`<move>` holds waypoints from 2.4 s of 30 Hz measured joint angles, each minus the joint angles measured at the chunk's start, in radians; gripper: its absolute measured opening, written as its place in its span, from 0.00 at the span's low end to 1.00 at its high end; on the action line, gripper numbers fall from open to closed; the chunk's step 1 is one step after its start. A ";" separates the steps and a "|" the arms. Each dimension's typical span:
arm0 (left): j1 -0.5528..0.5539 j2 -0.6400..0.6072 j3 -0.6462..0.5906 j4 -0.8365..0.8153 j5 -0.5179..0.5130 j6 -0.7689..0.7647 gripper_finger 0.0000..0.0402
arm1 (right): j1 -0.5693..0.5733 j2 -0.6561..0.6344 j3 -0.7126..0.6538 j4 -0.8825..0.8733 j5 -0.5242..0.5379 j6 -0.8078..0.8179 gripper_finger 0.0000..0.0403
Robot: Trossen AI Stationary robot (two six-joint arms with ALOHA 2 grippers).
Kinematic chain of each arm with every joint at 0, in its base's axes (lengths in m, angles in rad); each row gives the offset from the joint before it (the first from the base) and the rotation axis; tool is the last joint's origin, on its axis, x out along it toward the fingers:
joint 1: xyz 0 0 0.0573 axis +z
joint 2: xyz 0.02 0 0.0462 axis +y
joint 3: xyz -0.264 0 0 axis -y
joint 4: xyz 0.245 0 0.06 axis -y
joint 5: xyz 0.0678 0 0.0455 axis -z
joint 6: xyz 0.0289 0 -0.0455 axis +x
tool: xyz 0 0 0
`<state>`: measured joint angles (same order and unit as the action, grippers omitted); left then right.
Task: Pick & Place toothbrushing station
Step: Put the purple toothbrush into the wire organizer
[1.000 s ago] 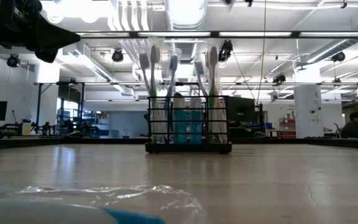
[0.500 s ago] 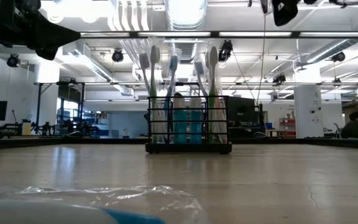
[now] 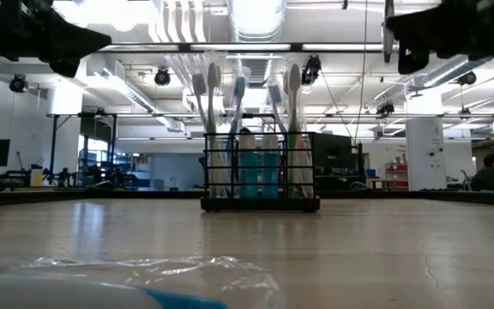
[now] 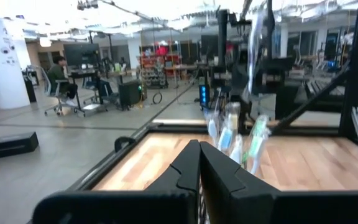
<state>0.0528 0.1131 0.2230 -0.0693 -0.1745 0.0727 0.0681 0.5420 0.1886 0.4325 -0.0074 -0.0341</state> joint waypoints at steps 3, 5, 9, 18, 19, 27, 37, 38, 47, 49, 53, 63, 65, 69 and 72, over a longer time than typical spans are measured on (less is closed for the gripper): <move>0.000 0.000 0.000 0.028 -0.001 -0.003 0.03 | 0.000 -0.008 -0.039 0.032 -0.001 -0.022 0.04; 0.000 0.000 0.000 0.028 -0.002 -0.021 0.03 | 0.000 -0.010 -0.057 0.059 0.007 -0.044 0.04; 0.000 0.000 0.000 0.030 -0.002 -0.017 0.03 | 0.000 -0.010 -0.093 0.131 0.007 -0.106 0.04; 0.000 0.000 0.000 0.036 -0.002 -0.014 0.03 | -0.002 -0.010 -0.169 0.236 0.008 -0.158 0.04; 0.000 0.000 0.000 0.036 -0.002 -0.011 0.03 | -0.005 -0.010 -0.173 0.236 0.009 -0.158 0.04; 0.000 0.000 0.000 0.053 -0.005 -0.004 0.03 | -0.010 -0.010 -0.178 0.237 0.016 -0.183 0.06; 0.000 0.047 0.027 0.053 -0.101 -0.026 0.03 | -0.010 0.001 -0.170 0.258 0.037 -0.171 0.07; 0.000 0.070 0.044 0.054 -0.108 -0.023 0.03 | -0.010 0.012 -0.153 0.254 0.037 -0.176 0.07; 0.000 0.432 0.272 0.108 -0.025 0.010 0.03 | -0.046 0.289 0.183 0.102 0.065 -0.228 0.07; 0.000 0.501 0.326 0.145 0.003 0.023 0.03 | -0.067 0.358 0.260 0.102 0.005 -0.224 0.07; -0.003 0.623 0.445 0.177 0.086 0.029 0.05 | -0.120 0.493 0.409 0.078 -0.073 -0.158 0.07; -0.003 0.807 0.641 0.153 0.227 0.090 0.37 | -0.190 0.809 0.739 -0.080 -0.243 -0.146 0.07; -0.002 0.825 0.660 0.162 0.228 0.093 0.44 | -0.190 0.867 0.798 -0.095 -0.261 -0.147 0.07; -0.002 0.861 0.677 0.164 0.229 0.115 0.56 | -0.193 0.971 0.917 -0.134 -0.267 -0.157 0.07; -0.002 0.870 0.676 0.168 0.229 0.116 0.61 | -0.199 1.039 0.993 -0.184 -0.289 -0.172 0.07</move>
<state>0.0509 0.9832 0.8993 0.0983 0.0547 0.1890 -0.1308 1.5812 1.1820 0.2480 -0.2968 -0.2057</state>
